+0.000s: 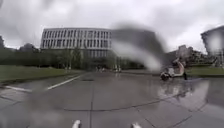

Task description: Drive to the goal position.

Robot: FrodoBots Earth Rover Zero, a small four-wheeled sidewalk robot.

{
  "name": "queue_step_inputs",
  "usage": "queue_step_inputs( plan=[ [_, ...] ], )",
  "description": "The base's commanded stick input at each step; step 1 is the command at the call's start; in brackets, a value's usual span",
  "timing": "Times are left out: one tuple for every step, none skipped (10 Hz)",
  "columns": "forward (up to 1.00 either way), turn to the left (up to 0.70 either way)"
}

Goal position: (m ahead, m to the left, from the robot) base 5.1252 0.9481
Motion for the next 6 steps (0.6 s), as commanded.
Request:
queue_step_inputs(
  plan=[
    [0.70, 0.00],
    [0.70, 0.00],
    [0.70, 0.00],
    [0.70, 0.00],
    [0.70, 0.00],
    [0.70, 0.00]
  ],
)
